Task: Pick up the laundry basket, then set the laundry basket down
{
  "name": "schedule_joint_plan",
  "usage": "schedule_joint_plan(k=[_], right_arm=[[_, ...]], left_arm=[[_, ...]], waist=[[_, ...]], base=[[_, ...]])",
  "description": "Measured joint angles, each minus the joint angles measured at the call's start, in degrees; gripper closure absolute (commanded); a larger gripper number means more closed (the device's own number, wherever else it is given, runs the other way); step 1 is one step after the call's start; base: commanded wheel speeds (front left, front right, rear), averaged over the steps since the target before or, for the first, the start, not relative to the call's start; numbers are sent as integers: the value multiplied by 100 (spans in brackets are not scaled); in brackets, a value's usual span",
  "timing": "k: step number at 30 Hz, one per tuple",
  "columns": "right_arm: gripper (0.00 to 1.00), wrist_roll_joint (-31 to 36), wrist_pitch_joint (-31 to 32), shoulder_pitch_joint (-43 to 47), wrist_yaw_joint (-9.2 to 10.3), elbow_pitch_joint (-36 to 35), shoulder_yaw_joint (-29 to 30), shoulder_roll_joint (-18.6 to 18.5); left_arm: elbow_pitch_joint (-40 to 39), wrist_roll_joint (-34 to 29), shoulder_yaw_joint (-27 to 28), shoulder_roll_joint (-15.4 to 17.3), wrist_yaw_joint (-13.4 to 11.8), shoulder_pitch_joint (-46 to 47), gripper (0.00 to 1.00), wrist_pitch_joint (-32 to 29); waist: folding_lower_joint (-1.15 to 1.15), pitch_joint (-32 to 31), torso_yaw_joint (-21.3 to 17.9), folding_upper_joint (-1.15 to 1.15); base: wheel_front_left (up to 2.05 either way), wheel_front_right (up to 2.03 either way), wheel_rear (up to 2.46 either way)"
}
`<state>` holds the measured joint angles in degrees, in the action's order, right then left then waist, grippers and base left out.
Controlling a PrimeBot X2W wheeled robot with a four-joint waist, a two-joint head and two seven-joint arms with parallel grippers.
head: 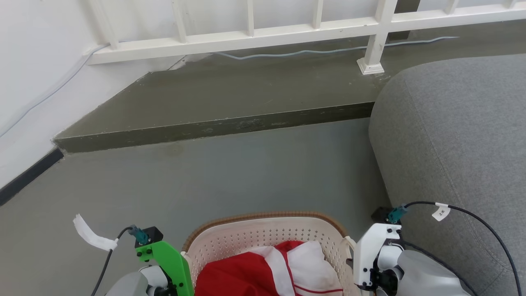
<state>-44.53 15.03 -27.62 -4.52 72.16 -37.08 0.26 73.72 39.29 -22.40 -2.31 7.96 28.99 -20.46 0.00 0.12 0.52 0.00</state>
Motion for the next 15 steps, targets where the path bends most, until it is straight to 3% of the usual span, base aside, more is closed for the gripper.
schedule_joint_plan(k=[15], right_arm=[[100, -82, 13, 0, 1, -7, -15, -4]], left_arm=[[-45, 36, -81, 4, -43, -13, 100, 11]], waist=[[0, 15, 7, 0]], base=[[0, 0, 0]])
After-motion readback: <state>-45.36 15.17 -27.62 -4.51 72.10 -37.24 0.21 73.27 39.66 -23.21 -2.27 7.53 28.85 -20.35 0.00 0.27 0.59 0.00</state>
